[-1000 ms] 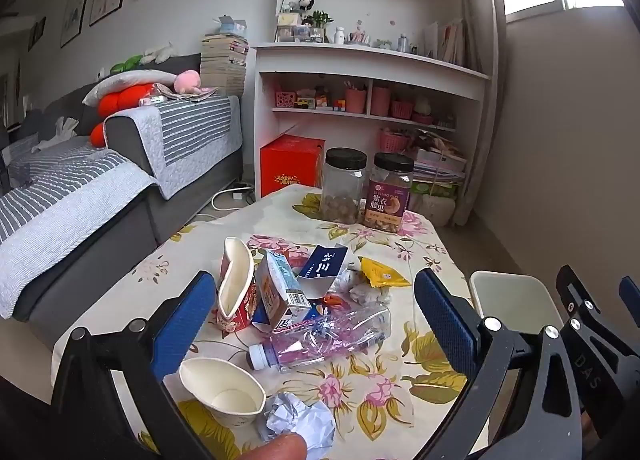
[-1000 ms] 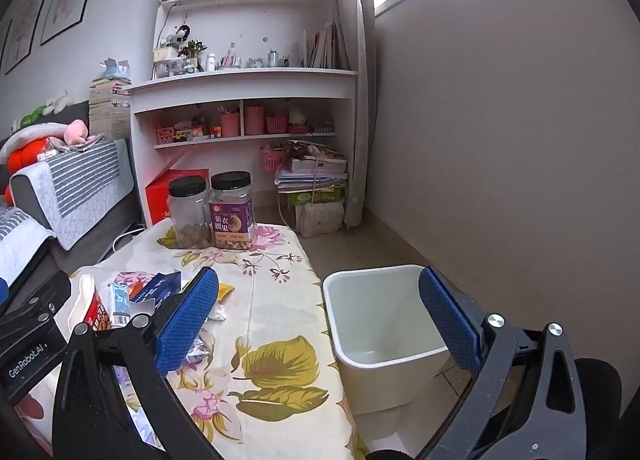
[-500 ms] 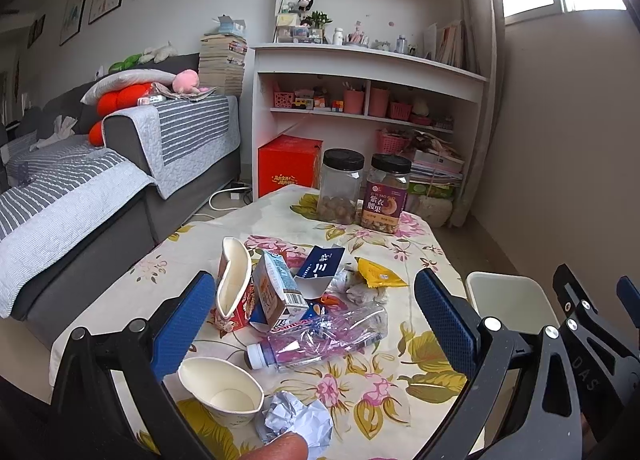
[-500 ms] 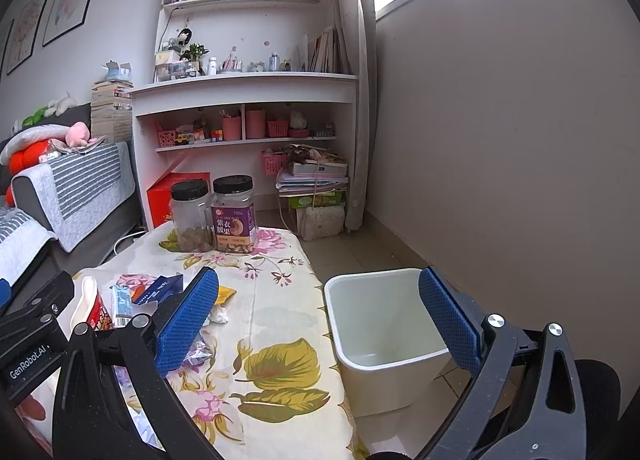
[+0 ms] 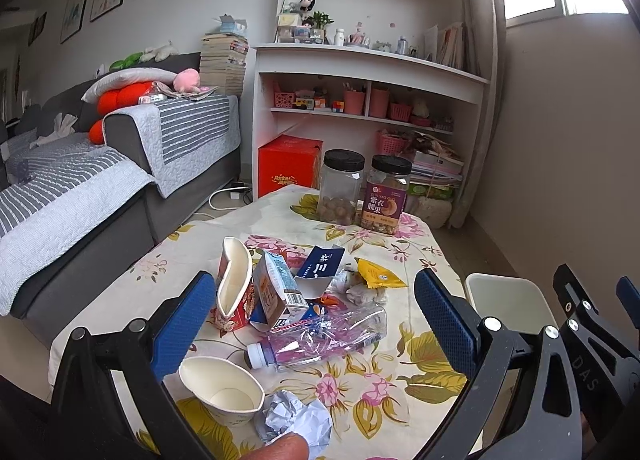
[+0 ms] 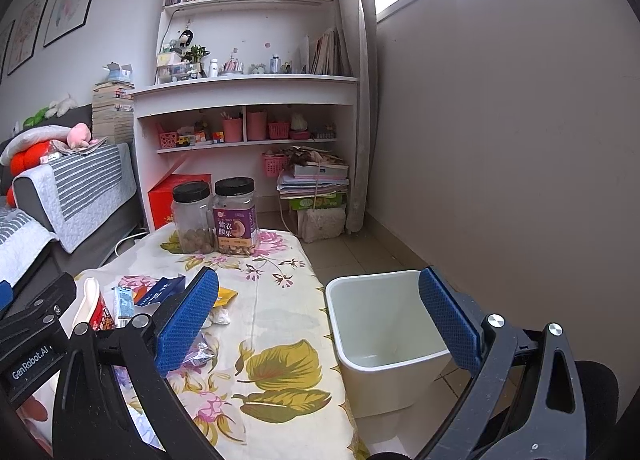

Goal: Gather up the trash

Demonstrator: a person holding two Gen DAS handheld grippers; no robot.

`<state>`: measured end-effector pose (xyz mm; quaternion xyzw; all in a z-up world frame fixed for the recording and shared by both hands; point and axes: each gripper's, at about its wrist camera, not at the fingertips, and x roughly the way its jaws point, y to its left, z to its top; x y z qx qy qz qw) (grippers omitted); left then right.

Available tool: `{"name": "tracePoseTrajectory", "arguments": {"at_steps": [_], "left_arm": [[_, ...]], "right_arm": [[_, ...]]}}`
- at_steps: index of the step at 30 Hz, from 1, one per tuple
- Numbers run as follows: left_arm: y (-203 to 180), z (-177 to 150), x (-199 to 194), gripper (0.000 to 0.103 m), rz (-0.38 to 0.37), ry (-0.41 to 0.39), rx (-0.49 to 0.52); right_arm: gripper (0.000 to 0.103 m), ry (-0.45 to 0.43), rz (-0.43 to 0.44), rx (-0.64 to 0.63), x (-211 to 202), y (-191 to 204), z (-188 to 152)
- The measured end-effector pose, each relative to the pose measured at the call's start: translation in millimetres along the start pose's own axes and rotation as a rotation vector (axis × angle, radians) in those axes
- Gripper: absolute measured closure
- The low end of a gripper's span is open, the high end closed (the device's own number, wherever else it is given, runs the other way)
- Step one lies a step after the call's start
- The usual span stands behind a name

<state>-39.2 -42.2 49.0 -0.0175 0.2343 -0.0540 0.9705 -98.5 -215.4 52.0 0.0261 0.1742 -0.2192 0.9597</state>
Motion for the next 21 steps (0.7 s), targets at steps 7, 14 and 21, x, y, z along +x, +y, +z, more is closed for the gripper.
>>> {"name": "tracePoseTrajectory", "arguments": {"at_steps": [7, 14, 21], "left_arm": [[2.1, -1.0, -1.4, 0.006, 0.002, 0.005, -0.004], [5.0, -1.0, 0.8, 0.006, 0.004, 0.018, -0.012], [14.4, 0.8, 5.7, 0.006, 0.005, 0.053, -0.032]], "right_arm": [[0.007, 0.008, 0.002, -0.010, -1.6, 1.3, 1.9], [0.007, 0.012, 0.010, -0.006, -1.5, 2.0, 1.7], [0.007, 0.019, 0.026, -0.014, -0.4, 7.1, 1.4]]}}
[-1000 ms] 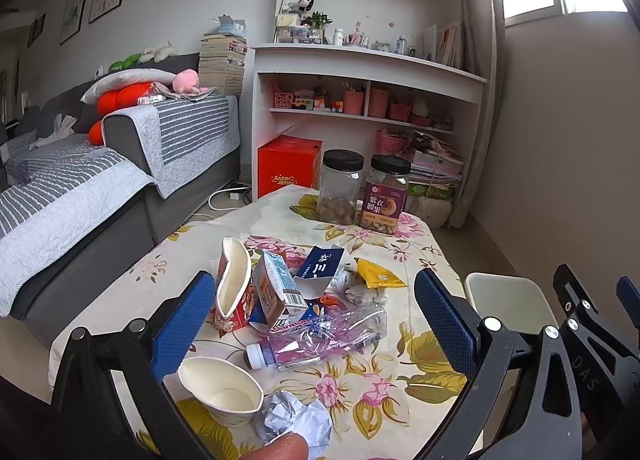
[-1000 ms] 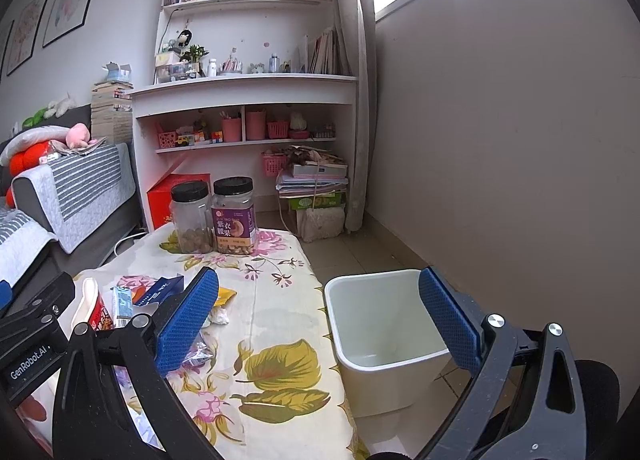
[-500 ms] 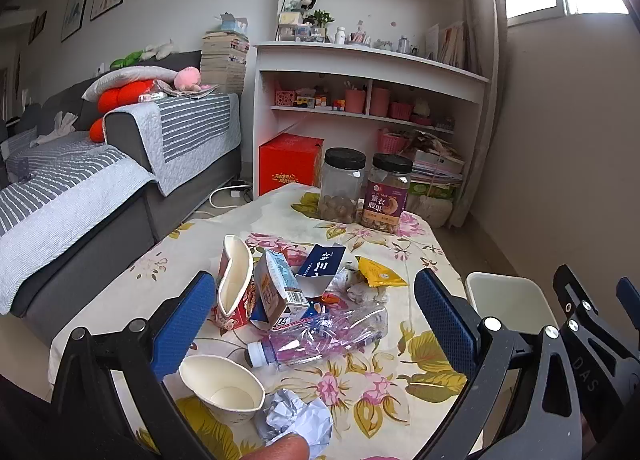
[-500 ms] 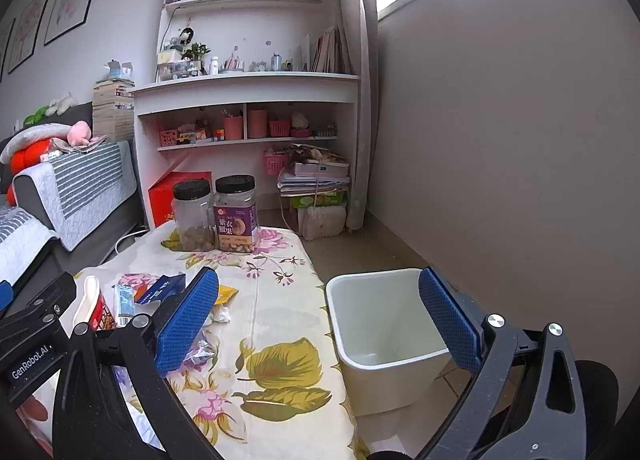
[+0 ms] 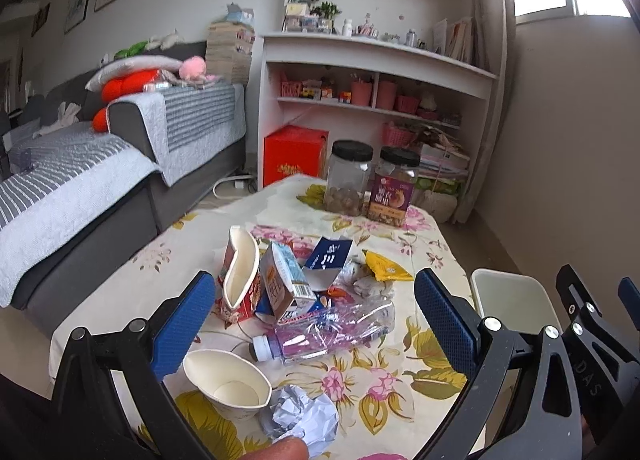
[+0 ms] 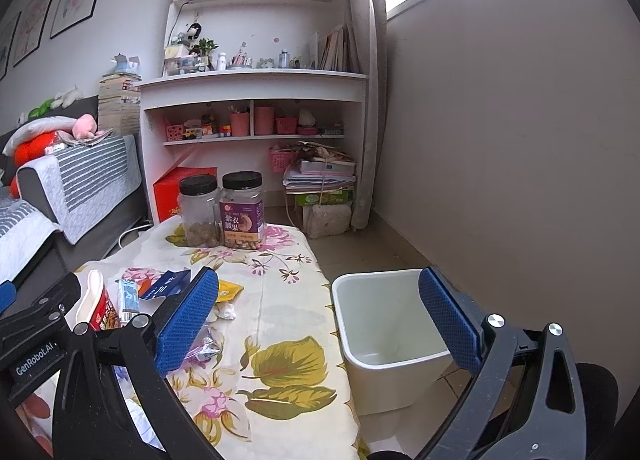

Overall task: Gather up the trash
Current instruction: 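Move left gripper to the white paper cup while right gripper approaches the crumpled tissue, then close left gripper on the white paper cup while right gripper grasps the crumpled tissue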

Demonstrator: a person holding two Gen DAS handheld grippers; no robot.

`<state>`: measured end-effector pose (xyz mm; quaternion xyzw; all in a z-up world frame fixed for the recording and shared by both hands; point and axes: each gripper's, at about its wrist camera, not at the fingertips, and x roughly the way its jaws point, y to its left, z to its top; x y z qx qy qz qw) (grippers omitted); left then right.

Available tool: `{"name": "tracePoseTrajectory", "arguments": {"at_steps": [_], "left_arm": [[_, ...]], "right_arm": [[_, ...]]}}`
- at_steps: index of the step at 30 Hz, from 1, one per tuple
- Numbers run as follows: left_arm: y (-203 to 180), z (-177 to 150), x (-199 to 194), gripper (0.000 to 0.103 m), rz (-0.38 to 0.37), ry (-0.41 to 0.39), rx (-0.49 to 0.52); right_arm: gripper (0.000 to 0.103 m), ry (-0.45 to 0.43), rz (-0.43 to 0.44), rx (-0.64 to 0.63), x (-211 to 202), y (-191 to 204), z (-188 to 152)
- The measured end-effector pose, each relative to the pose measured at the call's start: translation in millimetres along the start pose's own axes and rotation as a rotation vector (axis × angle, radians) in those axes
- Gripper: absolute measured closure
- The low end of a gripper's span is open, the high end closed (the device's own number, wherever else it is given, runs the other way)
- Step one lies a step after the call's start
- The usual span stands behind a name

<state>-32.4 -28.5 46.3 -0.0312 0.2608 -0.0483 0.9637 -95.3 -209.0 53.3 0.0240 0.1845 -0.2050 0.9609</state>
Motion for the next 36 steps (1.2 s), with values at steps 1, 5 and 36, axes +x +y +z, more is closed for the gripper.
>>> {"name": "tracePoseTrajectory", "arguments": {"at_steps": [1, 5, 36], "left_arm": [[3.2, 1.0, 3.6, 0.006, 0.003, 0.023, -0.003], [23.7, 4.8, 18.5, 0.006, 0.060, 0.092, -0.022], [119.2, -66.6, 121.1, 0.038, 0.055, 0.750, -0.422]], "right_arm": [[0.007, 0.004, -0.005, -0.026, 1.7, 2.3, 1.0], [0.007, 0.060, 0.036, -0.042, 13.6, 8.0, 8.9], [0.007, 0.628, 0.847, -0.465, 88.1, 95.1, -74.9]]}}
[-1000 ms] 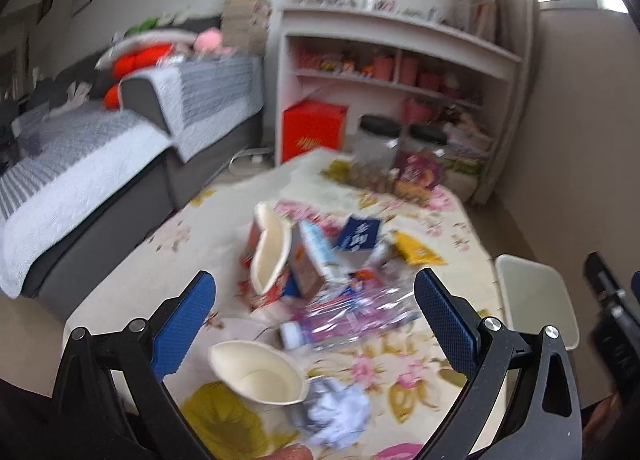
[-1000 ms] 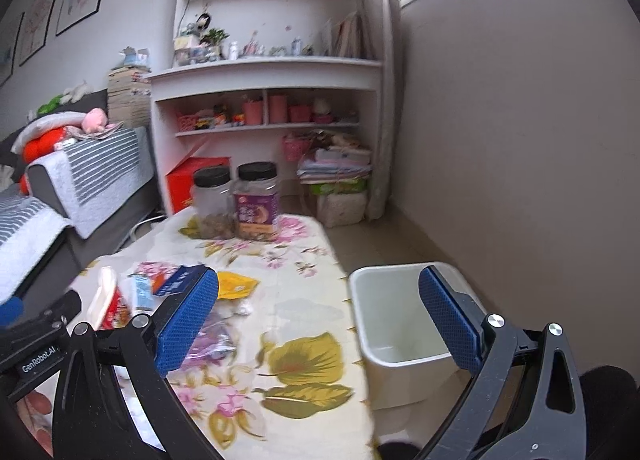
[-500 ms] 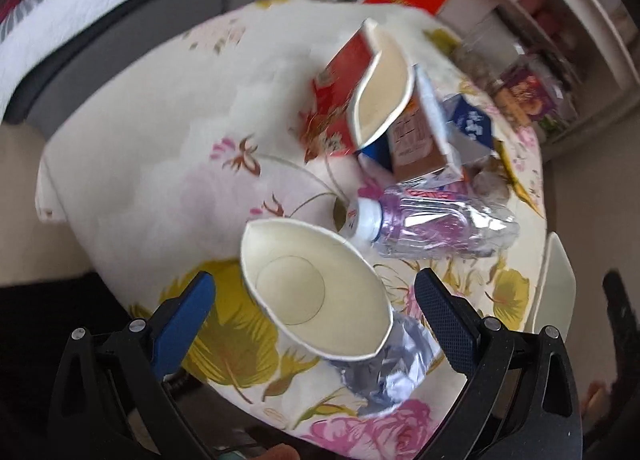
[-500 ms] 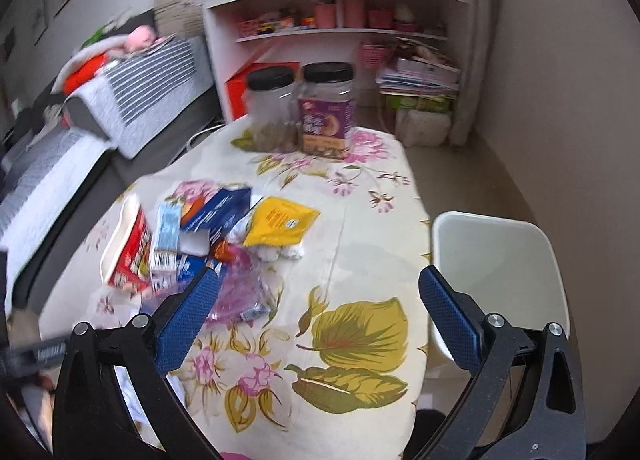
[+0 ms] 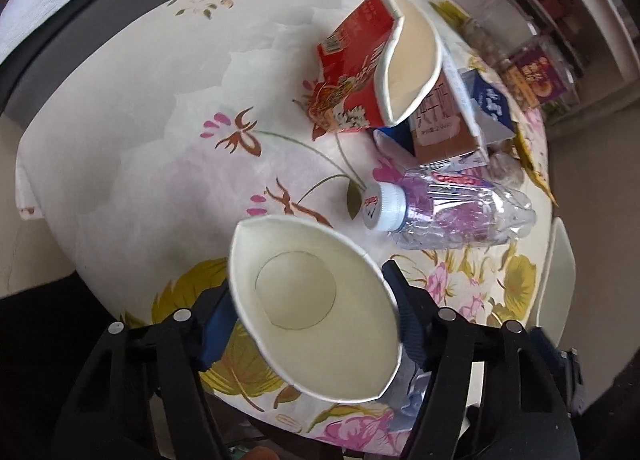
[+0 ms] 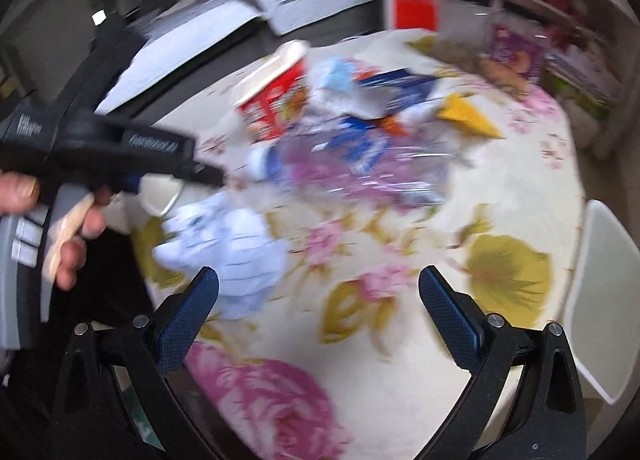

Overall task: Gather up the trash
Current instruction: 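Close left gripper on the white paper cup while right gripper grasps the crumpled tissue, then carry both items to the white bin while right gripper opens, dropping the tissue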

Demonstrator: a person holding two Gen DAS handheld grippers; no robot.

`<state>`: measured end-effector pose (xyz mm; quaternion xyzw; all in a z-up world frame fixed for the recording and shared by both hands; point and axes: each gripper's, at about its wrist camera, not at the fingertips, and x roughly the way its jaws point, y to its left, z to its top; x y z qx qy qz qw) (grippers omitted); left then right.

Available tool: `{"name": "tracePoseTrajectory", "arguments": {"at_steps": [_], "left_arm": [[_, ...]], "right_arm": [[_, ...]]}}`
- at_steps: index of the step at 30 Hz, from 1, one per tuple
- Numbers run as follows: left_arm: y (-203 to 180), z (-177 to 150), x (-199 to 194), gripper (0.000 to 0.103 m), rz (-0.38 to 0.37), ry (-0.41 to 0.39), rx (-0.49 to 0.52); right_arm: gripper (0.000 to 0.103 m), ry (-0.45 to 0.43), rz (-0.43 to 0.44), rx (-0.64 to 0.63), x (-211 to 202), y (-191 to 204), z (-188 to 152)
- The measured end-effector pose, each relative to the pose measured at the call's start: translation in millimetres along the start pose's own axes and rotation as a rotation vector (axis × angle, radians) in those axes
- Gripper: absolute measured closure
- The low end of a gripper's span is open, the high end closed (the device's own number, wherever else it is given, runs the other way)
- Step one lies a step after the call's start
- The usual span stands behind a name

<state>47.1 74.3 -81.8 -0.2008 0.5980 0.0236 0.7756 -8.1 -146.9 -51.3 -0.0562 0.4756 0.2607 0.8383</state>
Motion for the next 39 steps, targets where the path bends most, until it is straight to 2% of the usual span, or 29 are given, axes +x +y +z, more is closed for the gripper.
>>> {"name": "tracePoseTrajectory", "arguments": {"at_steps": [1, 3, 8, 11, 13, 15, 19, 20, 21, 22, 27, 31, 39], "left_arm": [[-0.6, 0.7, -1.3, 0.041, -0.006, -0.011, 0.008], [-1.3, 3.2, -8.5, 0.057, -0.013, -0.045, 0.034], [0.9, 7.8, -21.5, 0.058, -0.049, -0.105, 0.076], [4.1, 9.0, -19.1, 0.058, -0.051, -0.112, 0.075], [6.3, 9.7, -16.4, 0.058, -0.060, -0.107, 0.063], [9.9, 11.0, -17.0, 0.058, -0.060, -0.113, 0.056], [12.8, 12.1, -17.0, 0.058, -0.070, -0.122, 0.045], [13.3, 11.8, -16.9, 0.058, -0.071, -0.123, 0.045], [13.3, 11.6, -16.9, 0.058, -0.072, -0.126, 0.046], [12.6, 11.3, -17.2, 0.058, -0.071, -0.129, 0.050], [8.1, 10.1, -21.1, 0.058, -0.056, -0.157, 0.076], [4.8, 10.4, -25.7, 0.058, -0.052, -0.175, 0.082], [-13.6, 8.1, -45.1, 0.058, -0.037, -0.230, 0.114]], "right_arm": [[0.007, 0.005, 0.016, -0.012, 2.1, 6.0, 0.1], [0.007, 0.017, 0.030, -0.036, 7.3, 16.5, -0.3], [0.007, 0.030, 0.013, -0.157, 22.6, 44.0, -1.4], [0.010, 0.019, 0.010, -0.140, 32.0, 49.6, 5.2], [0.029, 0.020, 0.032, -0.114, 38.4, 49.1, 8.6], [0.040, 0.031, 0.061, -0.078, 43.6, 46.2, 12.4], [0.047, 0.050, 0.072, -0.063, 54.6, 45.5, 17.5], [0.054, 0.049, 0.073, -0.058, 55.5, 45.4, 18.9], [0.076, 0.054, 0.070, -0.060, 58.4, 45.7, 20.5], [0.080, 0.069, 0.076, -0.060, 61.0, 45.1, 21.9], [0.084, 0.058, 0.112, 0.007, 59.0, 29.2, 28.8], [0.084, 0.027, 0.108, 0.029, 51.0, 19.4, 33.3], [0.084, -0.115, 0.055, 0.071, 4.2, -0.1, 47.5]]}}
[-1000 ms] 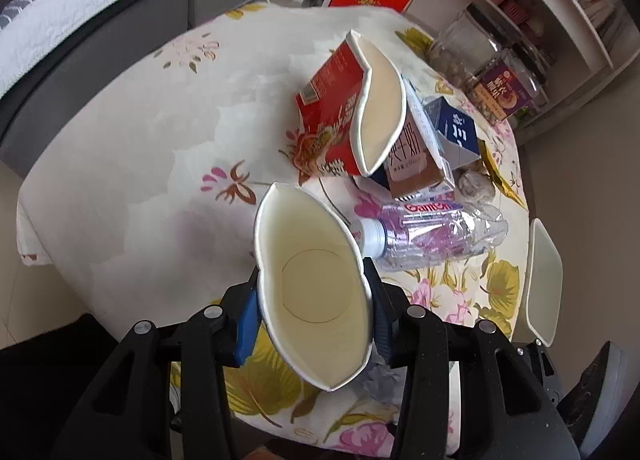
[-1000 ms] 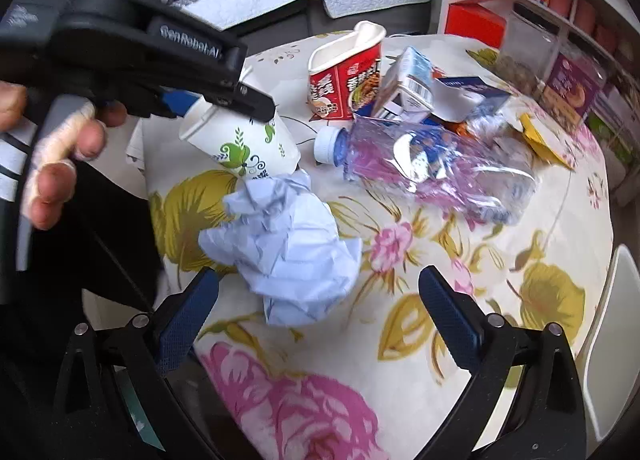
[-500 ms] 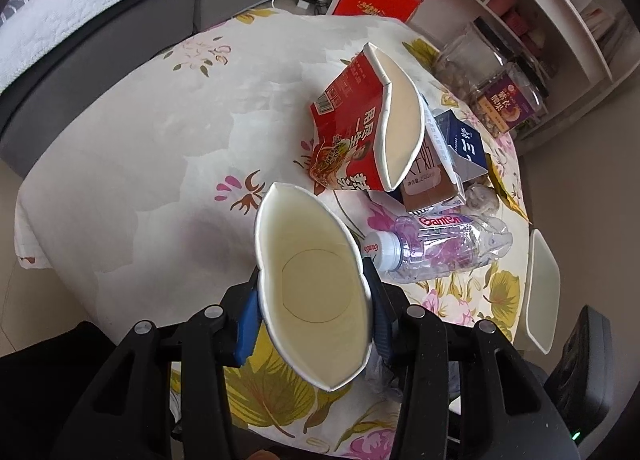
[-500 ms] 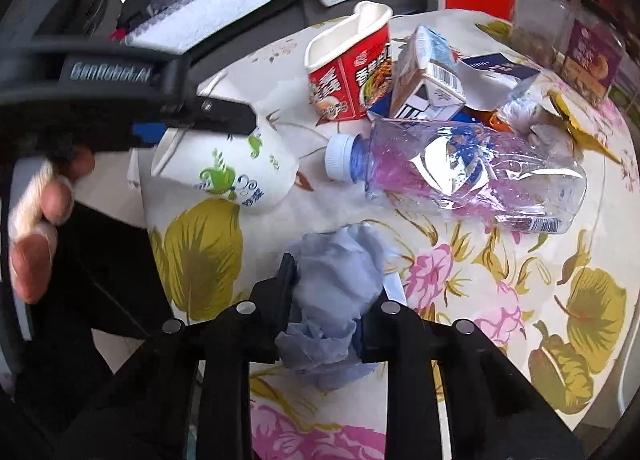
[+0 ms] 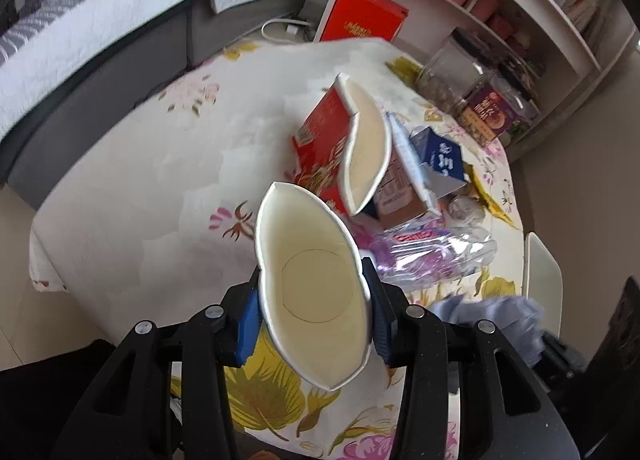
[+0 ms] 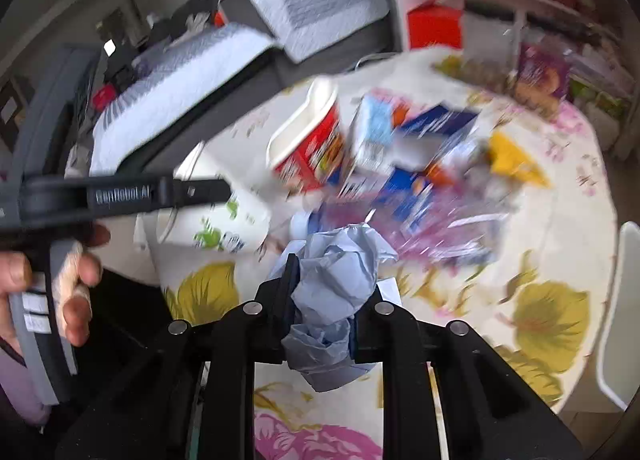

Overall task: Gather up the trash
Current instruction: 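Carry both items to the white bin while right gripper opens, dropping the tissue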

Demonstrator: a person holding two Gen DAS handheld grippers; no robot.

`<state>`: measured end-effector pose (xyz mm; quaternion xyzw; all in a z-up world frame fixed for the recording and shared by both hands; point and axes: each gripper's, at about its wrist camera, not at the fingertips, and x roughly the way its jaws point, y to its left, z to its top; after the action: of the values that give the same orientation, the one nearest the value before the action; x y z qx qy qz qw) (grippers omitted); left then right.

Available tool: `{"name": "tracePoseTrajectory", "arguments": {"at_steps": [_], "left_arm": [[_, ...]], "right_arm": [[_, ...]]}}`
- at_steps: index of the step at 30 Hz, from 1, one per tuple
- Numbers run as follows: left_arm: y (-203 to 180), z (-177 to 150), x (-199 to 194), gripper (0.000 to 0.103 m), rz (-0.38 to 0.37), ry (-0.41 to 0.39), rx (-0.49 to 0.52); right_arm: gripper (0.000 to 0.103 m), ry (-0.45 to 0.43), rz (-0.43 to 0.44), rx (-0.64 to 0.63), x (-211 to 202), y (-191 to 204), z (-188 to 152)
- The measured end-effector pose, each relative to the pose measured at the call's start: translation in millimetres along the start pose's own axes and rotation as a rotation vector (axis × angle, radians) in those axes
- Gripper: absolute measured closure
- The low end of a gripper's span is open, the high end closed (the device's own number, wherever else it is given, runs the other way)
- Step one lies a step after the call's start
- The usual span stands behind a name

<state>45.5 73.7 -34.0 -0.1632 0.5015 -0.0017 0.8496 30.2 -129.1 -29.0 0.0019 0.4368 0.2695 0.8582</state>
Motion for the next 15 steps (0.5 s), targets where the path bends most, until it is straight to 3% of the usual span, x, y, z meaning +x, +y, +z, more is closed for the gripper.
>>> {"name": "tracePoseTrajectory", "arguments": {"at_steps": [5, 15], "left_arm": [[-20.7, 4.5, -14.8, 0.058, -0.004, -0.036, 0.033], [-87.5, 27.0, -34.0, 0.058, -0.046, -0.106, 0.125]], "right_arm": [[0.084, -0.102, -0.069, 0.001, -24.6, -9.5, 9.8], [0.084, -0.220, -0.212, 0.035, -68.4, -43.7, 27.5]]}}
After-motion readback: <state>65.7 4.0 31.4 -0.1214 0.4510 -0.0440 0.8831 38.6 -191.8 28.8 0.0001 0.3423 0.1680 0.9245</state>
